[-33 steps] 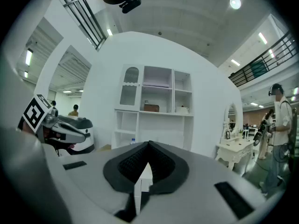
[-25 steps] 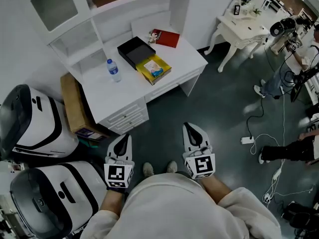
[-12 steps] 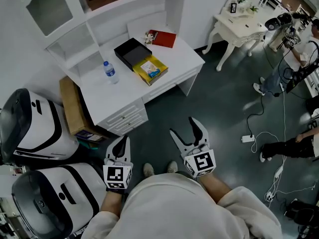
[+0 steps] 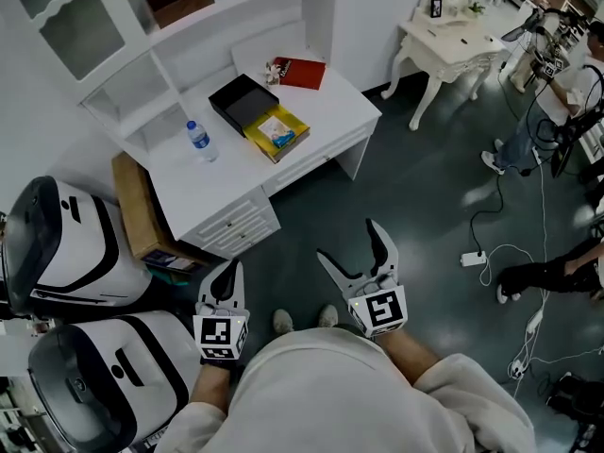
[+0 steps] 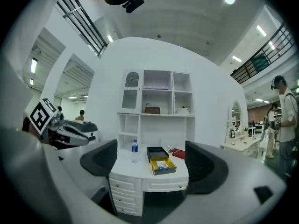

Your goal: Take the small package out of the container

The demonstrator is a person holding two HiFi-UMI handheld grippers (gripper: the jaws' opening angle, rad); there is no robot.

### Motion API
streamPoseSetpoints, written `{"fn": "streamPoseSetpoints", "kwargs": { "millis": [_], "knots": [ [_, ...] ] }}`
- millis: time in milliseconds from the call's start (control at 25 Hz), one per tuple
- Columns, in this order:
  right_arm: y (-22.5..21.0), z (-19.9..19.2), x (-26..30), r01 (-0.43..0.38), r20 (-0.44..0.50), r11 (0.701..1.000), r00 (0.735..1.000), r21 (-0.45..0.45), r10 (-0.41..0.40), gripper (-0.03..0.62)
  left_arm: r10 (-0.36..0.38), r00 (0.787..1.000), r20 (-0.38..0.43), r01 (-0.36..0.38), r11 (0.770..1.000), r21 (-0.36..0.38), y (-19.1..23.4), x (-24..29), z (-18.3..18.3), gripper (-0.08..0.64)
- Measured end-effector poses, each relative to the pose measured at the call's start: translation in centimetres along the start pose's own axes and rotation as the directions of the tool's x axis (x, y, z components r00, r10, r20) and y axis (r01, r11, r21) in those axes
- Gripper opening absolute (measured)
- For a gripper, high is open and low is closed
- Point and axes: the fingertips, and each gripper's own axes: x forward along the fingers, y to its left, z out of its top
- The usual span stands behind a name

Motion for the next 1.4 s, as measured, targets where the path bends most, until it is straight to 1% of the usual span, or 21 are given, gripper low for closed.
{"fn": "streamPoseSetpoints", "kwargs": {
  "millis": [160,320,520,680,840,1080,1200,1400],
  "knots": [
    [-1.6,-0.5,-1.5,-0.011,0.006,1.000,1.000,0.001,0.011,0.430,0.017,1.000,-0.002,-0.017,1.000,0.003,-1.8,0.2,0.2,0.008],
    [-2.7,-1.2,-1.8,-0.018,0.007,1.000,1.000,0.009,0.018,0.430,0.027,1.000,-0.014,-0.027,1.000,0.002,-3.2,0.2,-0.2,0.008],
    [-2.4,-1.8,-0.7,-0.053,0.001,0.999,0.999,0.013,0.053,0.430,0.052,0.998,-0.039,-0.053,0.998,-0.029,-2.7,0.2,-1.7,0.008],
    [-2.9,-2.2,1.5,-0.065,-0.009,0.998,0.998,0.012,0.065,0.428,0.051,0.998,-0.043,-0.053,0.997,-0.049,-2.0,1.9,-2.3,0.008],
    [-3.7,-2.5,3.7,-0.064,-0.023,0.998,0.998,0.000,0.064,0.428,0.040,0.998,-0.043,-0.043,0.997,-0.067,-0.7,4.5,-2.6,0.008],
    [-5.9,-3.0,9.1,-0.040,-0.048,0.999,0.998,-0.018,0.039,0.428,0.021,1.000,-0.022,-0.022,0.996,-0.084,2.9,10.0,-1.7,0.008],
    [-7.2,-2.6,12.8,-0.030,-0.052,0.999,0.998,-0.027,0.028,0.428,0.001,1.000,-0.016,-0.002,0.996,-0.087,5.1,13.5,-0.8,0.008],
    [-8.4,-2.1,19.7,-0.035,-0.072,0.998,0.997,-0.048,0.031,0.428,-0.036,0.999,-0.006,0.036,0.995,-0.090,8.7,18.5,0.9,0.008]
  ]
}}
